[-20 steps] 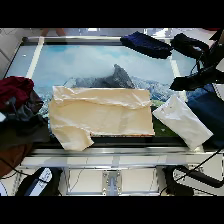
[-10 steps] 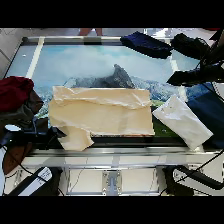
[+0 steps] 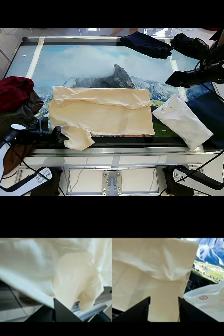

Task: Fold the shirts.

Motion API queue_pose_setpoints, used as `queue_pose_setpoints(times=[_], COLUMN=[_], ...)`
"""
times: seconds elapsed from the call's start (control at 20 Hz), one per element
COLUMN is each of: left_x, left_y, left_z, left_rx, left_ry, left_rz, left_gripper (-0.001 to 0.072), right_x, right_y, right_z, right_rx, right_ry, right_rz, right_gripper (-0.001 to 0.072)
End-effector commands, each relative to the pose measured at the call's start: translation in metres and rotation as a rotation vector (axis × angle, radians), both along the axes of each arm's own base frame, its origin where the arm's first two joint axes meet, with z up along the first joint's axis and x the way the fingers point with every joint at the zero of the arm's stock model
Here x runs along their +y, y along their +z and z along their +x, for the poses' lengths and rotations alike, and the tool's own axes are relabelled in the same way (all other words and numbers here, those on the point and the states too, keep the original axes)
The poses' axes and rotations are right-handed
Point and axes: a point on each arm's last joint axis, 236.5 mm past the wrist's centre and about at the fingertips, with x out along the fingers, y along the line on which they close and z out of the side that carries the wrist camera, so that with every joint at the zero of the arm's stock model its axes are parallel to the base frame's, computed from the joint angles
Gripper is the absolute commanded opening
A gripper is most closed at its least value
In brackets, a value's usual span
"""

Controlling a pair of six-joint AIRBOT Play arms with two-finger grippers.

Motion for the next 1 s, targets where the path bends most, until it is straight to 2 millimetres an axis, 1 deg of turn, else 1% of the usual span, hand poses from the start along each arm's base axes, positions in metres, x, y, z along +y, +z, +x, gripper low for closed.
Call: queue_pose_setpoints(times=[0.0, 0.05, 0.1, 0.15, 0.2, 0.25, 0.3, 0.35, 0.4, 0.45, 0.5, 0.55, 0.6, 0.65, 0.75, 0.8, 0.85, 0.95], left_x=[-0.007, -0.006, -0.005, -0.004, -0.004, -0.003, -0.003, -0.003, -0.003, -0.003, -0.004, -0.004, -0.004, -0.004, -0.003, -0.003, -0.002, -0.002], left_y=[0.018, 0.022, 0.026, 0.029, 0.031, 0.032, 0.033, 0.033, 0.034, 0.035, 0.035, 0.035, 0.035, 0.035, 0.035, 0.035, 0.035, 0.034], left_z=[0.007, 0.009, 0.011, 0.012, 0.013, 0.014, 0.014, 0.015, 0.016, 0.018, 0.019, 0.019, 0.019, 0.019, 0.020, 0.020, 0.021, 0.021], left_rx=[-0.067, -0.089, -0.109, -0.123, -0.136, -0.144, -0.148, -0.152, -0.155, -0.159, -0.162, -0.164, -0.164, -0.164, -0.165, -0.166, -0.168, -0.169], left_ry=[-0.020, -0.021, -0.021, -0.022, -0.022, -0.022, -0.022, -0.020, -0.015, -0.009, -0.005, -0.002, -0.003, -0.003, -0.002, 0.000, 0.002, 0.003], left_rz=[-0.031, -0.019, -0.008, 0.000, 0.007, 0.011, 0.014, 0.017, 0.015, 0.011, 0.008, 0.008, 0.008, 0.008, 0.009, 0.011, 0.014, 0.016], left_gripper=[0.0010, 0.0010, 0.0010, 0.0010, 0.0010, 0.0010, 0.0010, 0.0010, 0.0011, 0.0010, 0.0010, 0.0010, 0.0010, 0.0011, 0.0011, 0.0010, 0.0010, 0.0010], right_x=[-0.018, -0.024, -0.026, -0.024, -0.019, -0.012, -0.001, 0.018, 0.041, 0.060, 0.070, 0.076, 0.077, 0.075, 0.067, 0.062, 0.059, 0.057], right_y=[-0.022, -0.033, -0.049, -0.071, -0.097, -0.129, -0.158, -0.182, -0.202, -0.217, -0.228, -0.238, -0.244, -0.247, -0.247, -0.247, -0.249, -0.252], right_z=[-0.032, -0.043, -0.056, -0.073, -0.090, -0.111, -0.133, -0.156, -0.179, -0.195, -0.204, -0.207, -0.204, -0.196, -0.176, -0.169, -0.166, -0.161], right_rx=[0.145, 0.192, 0.229, 0.259, 0.278, 0.303, 0.341, 0.388, 0.442, 0.493, 0.525, 0.524, 0.503, 0.472, 0.396, 0.372, 0.363, 0.363], right_ry=[0.023, 0.021, 0.015, 0.006, -0.015, -0.065, -0.131, -0.181, -0.212, -0.245, -0.281, -0.315, -0.351, -0.390, -0.448, -0.473, -0.490, -0.522], right_rz=[-0.093, -0.123, -0.134, -0.125, -0.108, -0.072, -0.011, 0.082, 0.190, 0.285, 0.345, 0.388, 0.411, 0.426, 0.432, 0.430, 0.427, 0.438], right_gripper=[0.0381, 0.0381, 0.0381, 0.0382, 0.0382, 0.0383, 0.0395, 0.0395, 0.0395, 0.0397, 0.0467, 0.0530, 0.0530, 0.0529, 0.0522, 0.0496, 0.0481, 0.0480])
